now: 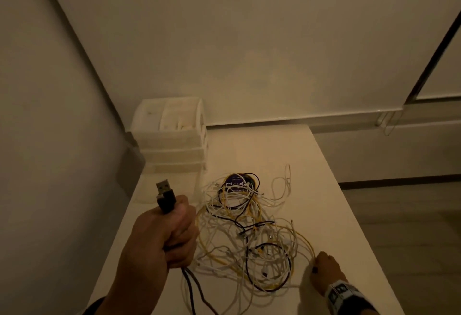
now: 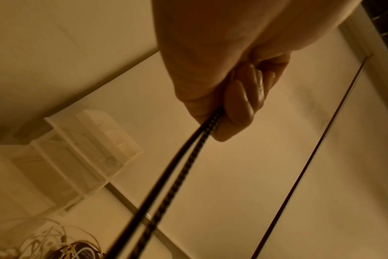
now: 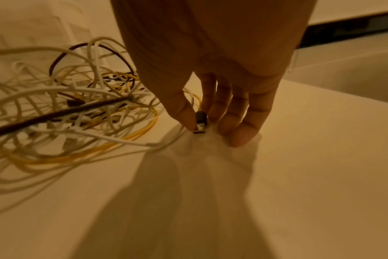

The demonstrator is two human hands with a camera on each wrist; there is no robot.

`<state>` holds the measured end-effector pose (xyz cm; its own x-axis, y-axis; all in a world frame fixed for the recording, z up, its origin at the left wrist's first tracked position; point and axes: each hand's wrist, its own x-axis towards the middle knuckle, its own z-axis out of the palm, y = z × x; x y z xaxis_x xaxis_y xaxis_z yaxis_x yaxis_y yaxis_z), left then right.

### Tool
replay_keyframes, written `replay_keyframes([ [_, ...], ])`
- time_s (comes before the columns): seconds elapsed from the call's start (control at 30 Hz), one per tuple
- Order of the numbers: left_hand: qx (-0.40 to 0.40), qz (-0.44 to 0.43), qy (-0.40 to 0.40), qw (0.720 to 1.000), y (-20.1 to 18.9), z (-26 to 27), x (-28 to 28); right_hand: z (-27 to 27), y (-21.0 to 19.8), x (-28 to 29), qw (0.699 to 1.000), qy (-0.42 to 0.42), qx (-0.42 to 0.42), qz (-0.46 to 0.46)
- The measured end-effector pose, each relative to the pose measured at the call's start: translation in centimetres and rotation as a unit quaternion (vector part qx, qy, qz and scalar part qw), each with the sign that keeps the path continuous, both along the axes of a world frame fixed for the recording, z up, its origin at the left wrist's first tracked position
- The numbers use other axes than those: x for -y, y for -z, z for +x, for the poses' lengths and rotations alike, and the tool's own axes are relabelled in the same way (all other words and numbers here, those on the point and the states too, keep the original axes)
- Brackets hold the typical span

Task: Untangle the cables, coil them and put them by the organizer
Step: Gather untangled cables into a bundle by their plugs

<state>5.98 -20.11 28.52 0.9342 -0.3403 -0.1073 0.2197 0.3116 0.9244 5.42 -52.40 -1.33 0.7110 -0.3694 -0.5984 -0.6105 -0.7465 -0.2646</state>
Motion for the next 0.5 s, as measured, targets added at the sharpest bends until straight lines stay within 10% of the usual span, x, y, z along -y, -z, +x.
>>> replay_keyframes([
  [0.23, 0.088, 0.032, -0.023, 0.995, -0.4, 0.8, 0.3, 0.7, -4.6, 1.2, 0.972, 0.178, 0.149, 0.045],
  [0.5, 0.124, 0.059, -0.04, 0.99, -0.2, 3.1, 0.4, 1.9, -20.4, 0.0, 0.893, -0.035, 0.448, 0.041],
])
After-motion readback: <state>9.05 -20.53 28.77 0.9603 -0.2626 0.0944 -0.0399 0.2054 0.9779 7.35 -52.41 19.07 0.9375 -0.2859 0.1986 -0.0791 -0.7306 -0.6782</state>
